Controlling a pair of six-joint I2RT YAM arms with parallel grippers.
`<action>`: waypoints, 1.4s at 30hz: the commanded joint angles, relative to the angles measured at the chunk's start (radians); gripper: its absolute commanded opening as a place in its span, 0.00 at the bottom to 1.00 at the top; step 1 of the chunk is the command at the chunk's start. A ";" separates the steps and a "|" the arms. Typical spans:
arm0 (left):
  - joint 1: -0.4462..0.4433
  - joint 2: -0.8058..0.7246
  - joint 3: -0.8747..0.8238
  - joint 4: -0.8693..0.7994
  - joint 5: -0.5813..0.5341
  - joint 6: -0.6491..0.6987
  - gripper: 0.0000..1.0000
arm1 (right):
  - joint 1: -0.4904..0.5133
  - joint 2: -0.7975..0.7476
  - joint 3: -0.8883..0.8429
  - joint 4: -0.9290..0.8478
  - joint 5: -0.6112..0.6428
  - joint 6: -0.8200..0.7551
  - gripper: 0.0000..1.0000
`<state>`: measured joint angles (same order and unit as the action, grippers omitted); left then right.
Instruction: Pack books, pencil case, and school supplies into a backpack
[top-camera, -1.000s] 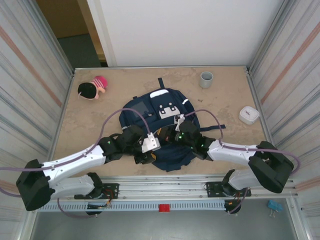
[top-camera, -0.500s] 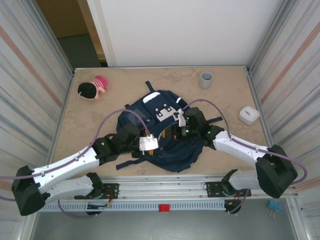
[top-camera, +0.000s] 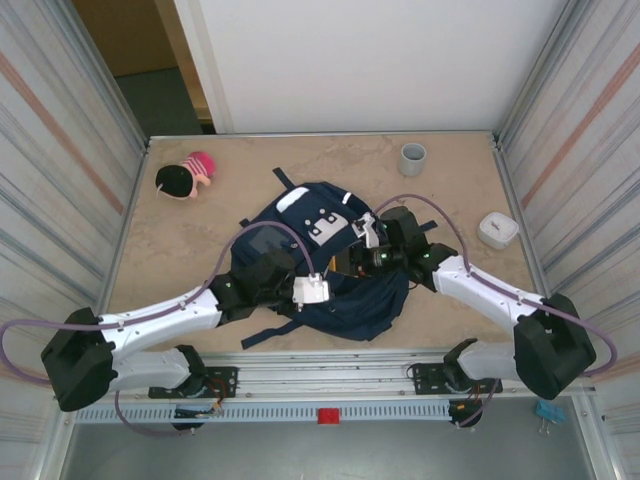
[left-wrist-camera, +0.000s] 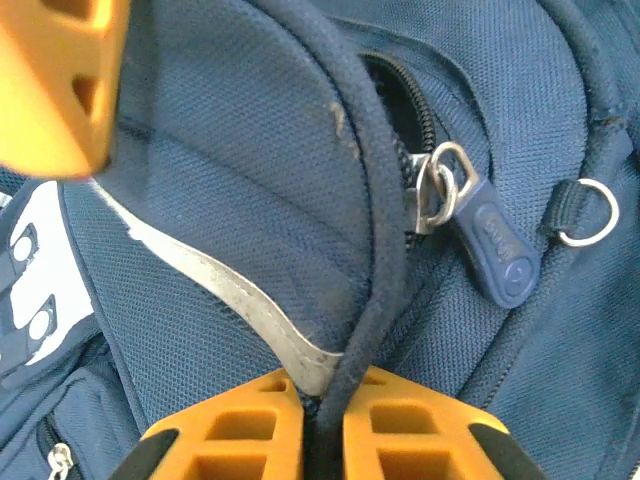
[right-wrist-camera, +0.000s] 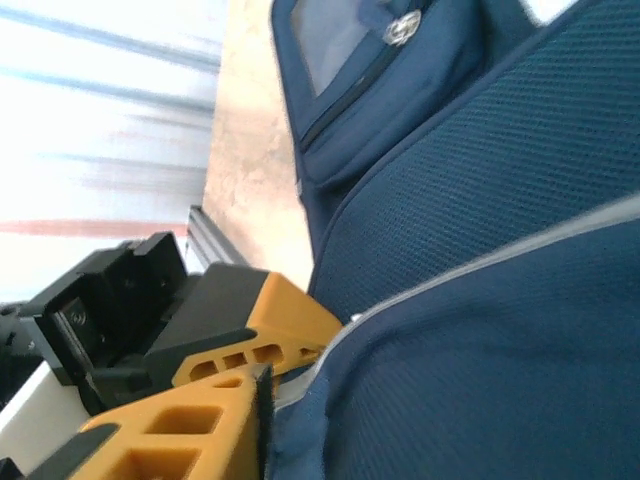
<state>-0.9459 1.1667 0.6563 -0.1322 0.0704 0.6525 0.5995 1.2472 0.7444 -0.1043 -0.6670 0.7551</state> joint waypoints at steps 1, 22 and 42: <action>0.017 -0.005 -0.021 0.070 0.110 -0.134 0.05 | -0.002 -0.130 0.048 -0.164 0.177 -0.069 0.44; 0.124 0.060 0.035 0.054 0.405 -0.399 0.00 | 0.655 -0.185 0.056 -0.308 0.986 0.175 0.51; 0.125 0.036 0.034 0.052 0.363 -0.401 0.00 | 0.620 -0.054 0.114 -0.400 1.180 0.198 0.14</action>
<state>-0.8139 1.2293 0.6552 -0.0906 0.3946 0.2794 1.2350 1.2034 0.8364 -0.4358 0.4053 0.9352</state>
